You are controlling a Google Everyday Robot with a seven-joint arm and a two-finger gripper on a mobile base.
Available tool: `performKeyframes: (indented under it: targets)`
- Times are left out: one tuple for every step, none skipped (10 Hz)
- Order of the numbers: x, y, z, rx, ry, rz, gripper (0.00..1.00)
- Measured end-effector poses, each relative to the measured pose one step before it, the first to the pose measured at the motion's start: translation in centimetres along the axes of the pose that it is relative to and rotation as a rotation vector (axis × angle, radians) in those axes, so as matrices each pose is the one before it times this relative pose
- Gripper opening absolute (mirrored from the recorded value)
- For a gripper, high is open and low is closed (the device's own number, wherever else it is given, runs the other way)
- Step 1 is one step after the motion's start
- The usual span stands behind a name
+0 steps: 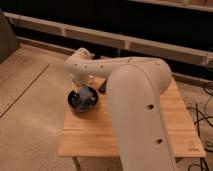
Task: Place the white sponge in the ceramic bowl
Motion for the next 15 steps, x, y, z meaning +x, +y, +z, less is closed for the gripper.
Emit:
performKeyframes:
  targets:
    - [-0.476,0.128,0.796,-0.00433,0.01294,-0.00707,0.00]
    - [-0.535,0.244,0.795,-0.00505,0.01269,-0.00846,0.00]
    - [-0.546,0.348,0.640,-0.01048,0.00930,-0.00379,0.00]
    - [-0.179,0.071,0.412,-0.00595,0.00617,0.00182,0.00]
    - [-0.031,-0.077,0.507,-0.00651,0.01099,0.00819,0.00]
    - [0.109,-0.206,0.444,-0.00618,0.01130,0.01412,0.00]
    - [0.216,-0.309,0.319,-0.00209,0.00996,0.01355,0.00]
    - [0.334,-0.277,0.426,-0.00193,0.01232,0.01707,0.00]
    - [0.411,-0.211,0.558,-0.00149,0.01549,0.01443,0.00]
    - [0.358,-0.120,0.552,-0.00279,0.01483,0.01363,0.00]
    - [0.257,-0.018,0.467,-0.00347,0.01236,0.01038,0.00]
    - [0.262,0.045,0.558,-0.00422,0.01498,0.00870,0.00]
    - [0.069,-0.008,0.191,-0.00112,0.00605,0.00262,0.00]
    - [0.062,0.042,0.247,-0.00071,0.00864,0.00175,0.07]
    - [-0.008,0.117,0.190,-0.00201,0.00415,0.00036,0.16]
